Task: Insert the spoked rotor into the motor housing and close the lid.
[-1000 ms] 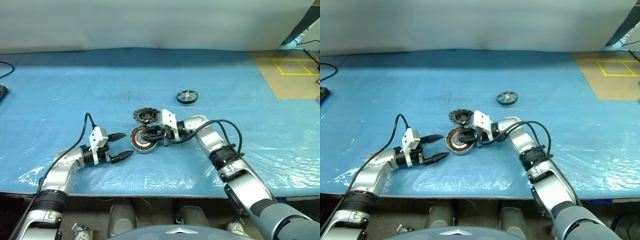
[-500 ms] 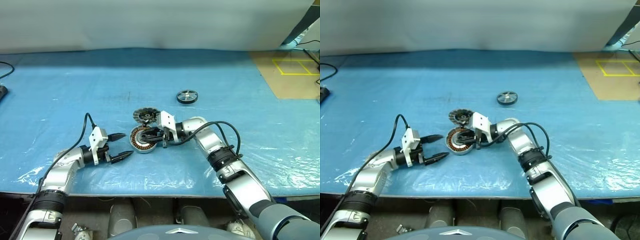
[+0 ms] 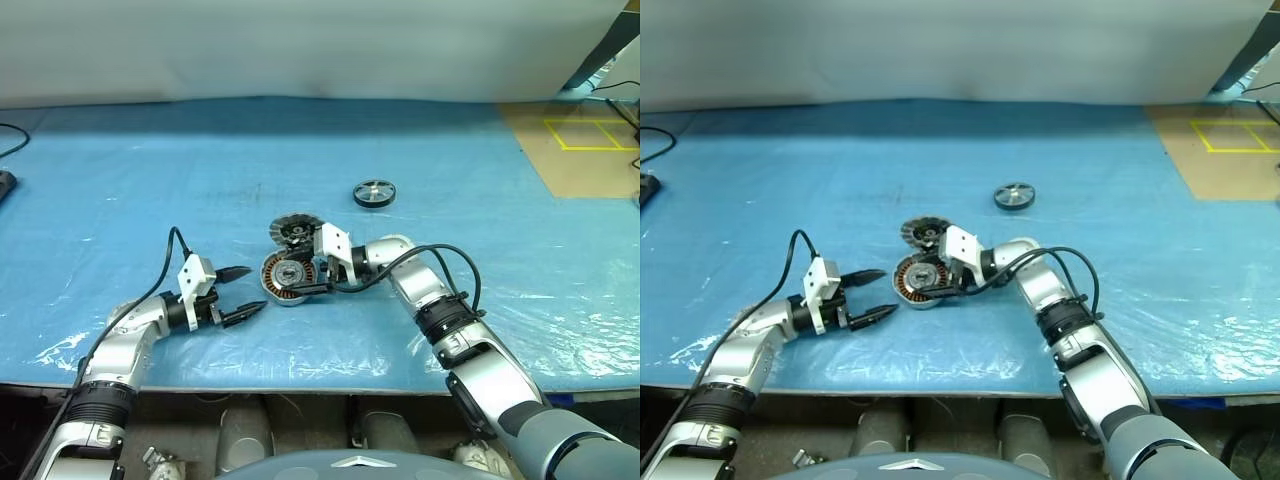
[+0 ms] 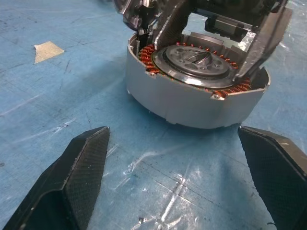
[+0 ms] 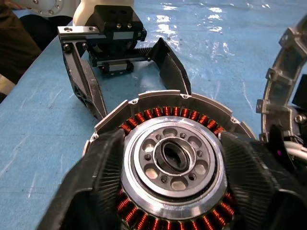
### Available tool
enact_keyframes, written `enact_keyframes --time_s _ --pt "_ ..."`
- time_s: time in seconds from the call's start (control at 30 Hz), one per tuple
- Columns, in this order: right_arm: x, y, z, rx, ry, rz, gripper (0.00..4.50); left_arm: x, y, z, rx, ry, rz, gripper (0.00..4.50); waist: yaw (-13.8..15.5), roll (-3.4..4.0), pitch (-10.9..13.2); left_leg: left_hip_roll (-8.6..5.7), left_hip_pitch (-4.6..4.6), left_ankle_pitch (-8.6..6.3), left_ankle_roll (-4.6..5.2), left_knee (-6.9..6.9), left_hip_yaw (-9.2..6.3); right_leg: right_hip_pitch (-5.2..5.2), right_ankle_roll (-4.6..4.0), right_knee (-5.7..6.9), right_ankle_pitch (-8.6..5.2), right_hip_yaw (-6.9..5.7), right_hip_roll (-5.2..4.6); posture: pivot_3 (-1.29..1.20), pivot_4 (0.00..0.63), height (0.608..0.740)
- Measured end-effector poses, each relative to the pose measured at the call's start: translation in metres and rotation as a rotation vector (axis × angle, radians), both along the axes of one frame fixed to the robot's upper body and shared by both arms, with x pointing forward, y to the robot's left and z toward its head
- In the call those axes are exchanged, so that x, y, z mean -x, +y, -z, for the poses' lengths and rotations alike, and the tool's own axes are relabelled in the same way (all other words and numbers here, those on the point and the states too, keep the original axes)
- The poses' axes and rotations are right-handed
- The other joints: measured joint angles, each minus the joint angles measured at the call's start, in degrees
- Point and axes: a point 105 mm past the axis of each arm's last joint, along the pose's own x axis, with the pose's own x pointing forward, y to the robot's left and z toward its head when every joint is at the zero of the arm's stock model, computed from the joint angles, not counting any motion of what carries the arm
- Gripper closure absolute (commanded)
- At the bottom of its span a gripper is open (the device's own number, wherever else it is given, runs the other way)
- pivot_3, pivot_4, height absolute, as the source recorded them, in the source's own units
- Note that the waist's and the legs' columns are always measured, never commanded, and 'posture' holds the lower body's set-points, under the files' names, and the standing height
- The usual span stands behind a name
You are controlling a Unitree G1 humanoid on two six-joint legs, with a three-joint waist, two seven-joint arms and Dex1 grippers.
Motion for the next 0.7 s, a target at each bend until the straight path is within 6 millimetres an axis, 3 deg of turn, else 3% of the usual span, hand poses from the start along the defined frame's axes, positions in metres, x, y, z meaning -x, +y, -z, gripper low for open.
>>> enact_keyframes --time_s 0.03,0.6,0.7 --pt "-0.0004 0.0001 -0.0012 -0.005 -0.003 0.002 0.05 0.0001 -0.0004 0.0001 0.000 0.000 0.001 0.00 0.0 0.00 0.0 0.00 0.00 0.00 0.00 0.00 0.00 0.00 0.00 0.00 0.00 0.01 0.00 0.00 0.150 0.740" --pt "0.0033 0.0007 -0.0019 -0.026 0.049 -0.013 0.05 -0.0003 -0.0004 0.0003 -0.001 -0.001 -0.003 0.00 0.0 0.01 0.0 0.01 0.01 -0.02 0.02 0.01 0.00 0.00 -0.01 0.00 0.00 0.00 0.00 0.00 0.150 0.740" --pt "0.0035 0.0011 -0.0019 -0.026 0.051 -0.014 0.43 -0.0003 -0.0004 0.0003 -0.001 -0.001 -0.003 0.00 0.0 0.01 0.0 0.01 0.00 -0.02 0.02 0.01 0.00 0.00 -0.01 0.00 -0.01 0.00 0.00 0.00 0.150 0.740"
